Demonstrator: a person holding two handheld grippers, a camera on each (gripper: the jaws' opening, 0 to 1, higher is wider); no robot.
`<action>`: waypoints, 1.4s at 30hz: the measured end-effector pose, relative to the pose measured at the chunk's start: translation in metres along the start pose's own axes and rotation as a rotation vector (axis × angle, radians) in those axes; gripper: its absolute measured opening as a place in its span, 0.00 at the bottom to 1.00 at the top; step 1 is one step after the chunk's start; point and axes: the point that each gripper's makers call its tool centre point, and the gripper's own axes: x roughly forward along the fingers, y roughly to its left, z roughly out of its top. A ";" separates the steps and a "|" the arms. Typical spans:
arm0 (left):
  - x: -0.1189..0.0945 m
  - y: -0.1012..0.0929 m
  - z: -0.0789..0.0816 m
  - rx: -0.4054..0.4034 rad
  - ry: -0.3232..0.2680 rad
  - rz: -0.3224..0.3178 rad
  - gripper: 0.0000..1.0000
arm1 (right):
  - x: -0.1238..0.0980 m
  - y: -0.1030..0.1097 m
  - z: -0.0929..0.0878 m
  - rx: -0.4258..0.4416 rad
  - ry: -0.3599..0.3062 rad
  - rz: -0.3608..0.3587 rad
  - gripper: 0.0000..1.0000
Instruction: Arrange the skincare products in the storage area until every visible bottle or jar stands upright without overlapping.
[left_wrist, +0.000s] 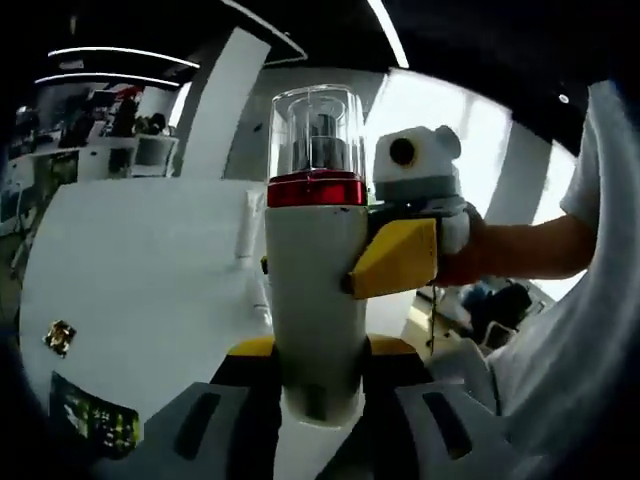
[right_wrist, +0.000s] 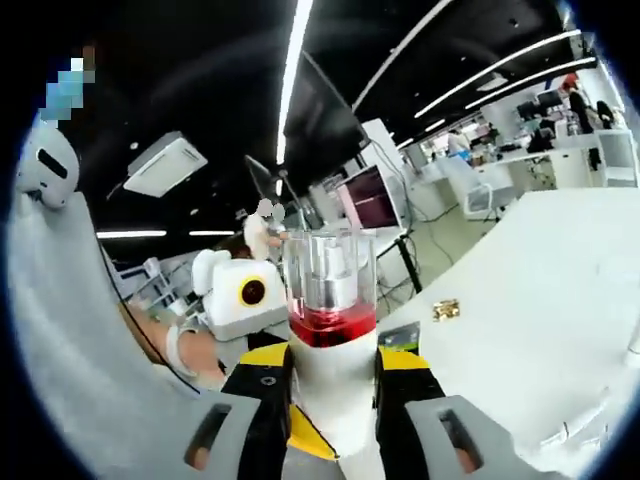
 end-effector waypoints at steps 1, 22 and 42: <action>0.000 0.003 0.000 0.020 0.003 0.028 0.26 | 0.001 0.000 0.000 -0.005 0.000 -0.015 0.27; 0.006 0.020 -0.002 0.095 0.014 0.260 0.28 | 0.007 -0.022 -0.002 -0.037 0.036 -0.348 0.23; -0.050 0.066 -0.099 0.246 0.278 0.344 0.49 | -0.072 -0.103 0.014 -0.013 -0.022 -0.580 0.24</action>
